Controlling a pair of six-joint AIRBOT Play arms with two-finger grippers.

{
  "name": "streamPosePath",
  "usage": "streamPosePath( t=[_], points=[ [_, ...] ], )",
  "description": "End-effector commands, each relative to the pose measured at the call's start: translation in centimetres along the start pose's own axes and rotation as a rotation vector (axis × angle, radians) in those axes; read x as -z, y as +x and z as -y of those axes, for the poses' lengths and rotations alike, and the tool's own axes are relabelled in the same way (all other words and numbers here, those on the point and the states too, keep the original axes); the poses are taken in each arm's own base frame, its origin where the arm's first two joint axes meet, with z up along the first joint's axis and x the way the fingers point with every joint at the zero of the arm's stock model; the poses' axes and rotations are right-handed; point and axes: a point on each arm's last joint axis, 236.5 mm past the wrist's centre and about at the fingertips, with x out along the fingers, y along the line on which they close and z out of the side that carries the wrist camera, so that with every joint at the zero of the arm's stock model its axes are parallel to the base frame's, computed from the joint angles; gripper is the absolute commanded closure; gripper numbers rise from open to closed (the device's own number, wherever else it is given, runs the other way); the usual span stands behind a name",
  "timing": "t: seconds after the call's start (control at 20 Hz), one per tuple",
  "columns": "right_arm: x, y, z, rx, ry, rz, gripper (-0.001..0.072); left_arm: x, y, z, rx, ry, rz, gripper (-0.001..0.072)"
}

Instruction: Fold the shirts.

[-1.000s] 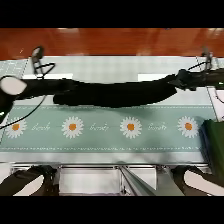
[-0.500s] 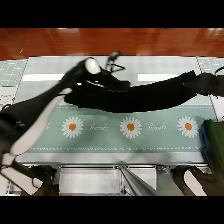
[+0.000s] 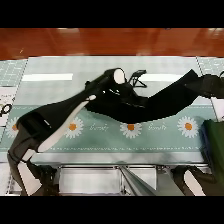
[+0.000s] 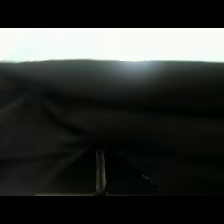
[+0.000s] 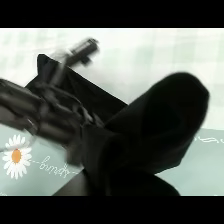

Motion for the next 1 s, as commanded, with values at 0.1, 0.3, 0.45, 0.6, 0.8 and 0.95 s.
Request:
streamPosePath(
  t=[0.1, 0.3, 0.45, 0.6, 0.8, 0.95],
  points=[
    [-0.1, 3.1, -4.2, -0.148, 0.001, -0.038, 0.0686, -1.0, -13.4, -8.5, -0.172, -0.087, 0.139, 0.0683],
    [-0.5, 10.8, -10.9, -0.33, -0.003, -0.077, 0.0686, 3.5, -24.3, -13.4, -0.261, -0.202, 0.366, 0.0683],
    [0.7, 17.8, -15.5, -0.419, 0.003, -0.161, 0.0686, 9.0, -28.3, -15.1, -0.317, -0.275, 0.481, 0.0683],
    [2.9, 24.4, -18.3, -0.459, 0.008, -0.269, 0.0686, 13.4, -28.8, -15.4, -0.34, -0.322, 0.525, 0.0682],
    [4.5, 31.1, -19.5, -0.481, 0.04, -0.341, 0.0686, 16.0, -27.0, -14.4, -0.305, -0.342, 0.517, 0.0682],
    [4.9, 34.1, -20.1, -0.514, 0.09, -0.364, 0.0686, 16.4, -26.1, -14.7, -0.29, -0.364, 0.513, 0.0682]
  ],
)
